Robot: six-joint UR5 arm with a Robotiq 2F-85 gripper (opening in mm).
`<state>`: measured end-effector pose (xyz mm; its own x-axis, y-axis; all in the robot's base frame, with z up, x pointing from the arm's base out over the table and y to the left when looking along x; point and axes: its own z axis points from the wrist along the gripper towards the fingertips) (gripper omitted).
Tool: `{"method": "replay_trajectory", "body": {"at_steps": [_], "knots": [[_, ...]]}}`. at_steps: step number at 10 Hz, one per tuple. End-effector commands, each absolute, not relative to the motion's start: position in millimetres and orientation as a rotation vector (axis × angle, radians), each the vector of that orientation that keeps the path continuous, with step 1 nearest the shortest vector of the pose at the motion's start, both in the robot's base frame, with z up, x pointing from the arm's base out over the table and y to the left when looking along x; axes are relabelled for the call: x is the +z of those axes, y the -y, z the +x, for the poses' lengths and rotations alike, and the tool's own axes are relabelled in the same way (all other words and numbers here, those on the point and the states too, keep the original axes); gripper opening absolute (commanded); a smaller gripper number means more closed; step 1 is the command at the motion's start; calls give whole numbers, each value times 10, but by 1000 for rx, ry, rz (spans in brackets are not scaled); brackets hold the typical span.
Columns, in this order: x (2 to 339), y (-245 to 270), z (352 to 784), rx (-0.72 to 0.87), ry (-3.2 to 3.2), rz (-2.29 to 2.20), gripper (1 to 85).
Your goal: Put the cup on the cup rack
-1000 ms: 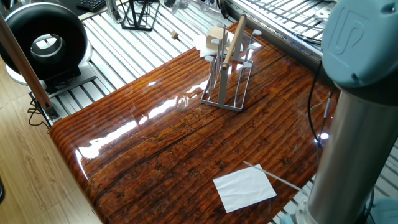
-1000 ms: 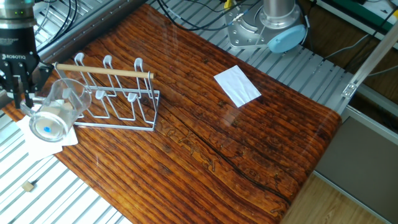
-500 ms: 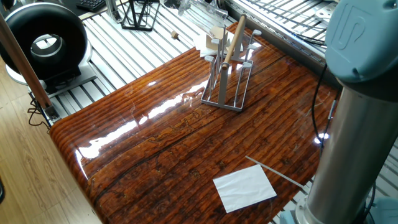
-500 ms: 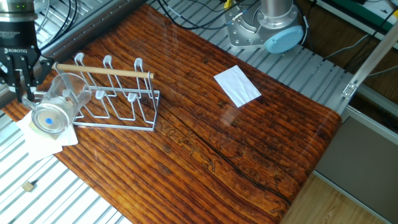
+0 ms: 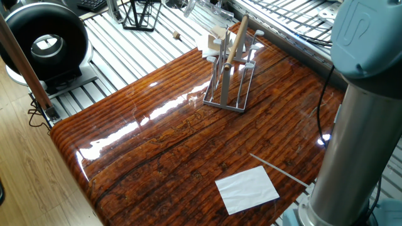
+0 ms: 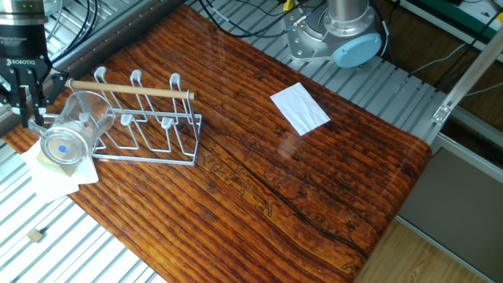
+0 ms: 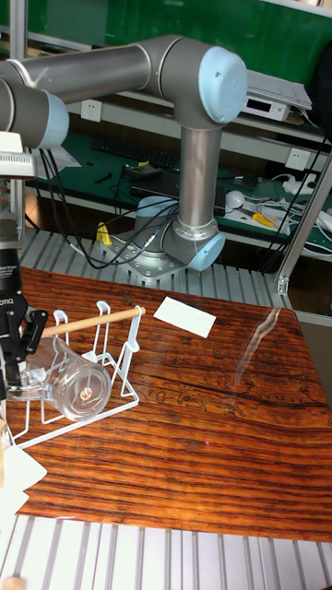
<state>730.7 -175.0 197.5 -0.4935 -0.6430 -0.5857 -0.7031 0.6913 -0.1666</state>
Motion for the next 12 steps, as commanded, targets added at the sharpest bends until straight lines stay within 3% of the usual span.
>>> {"method": "replay_trajectory", "body": {"at_steps": [1, 12], "knots": [[2012, 1758, 7327, 139, -2233, -1014, 10], [1964, 1674, 7377, 216, -2146, -1008, 10]]}}
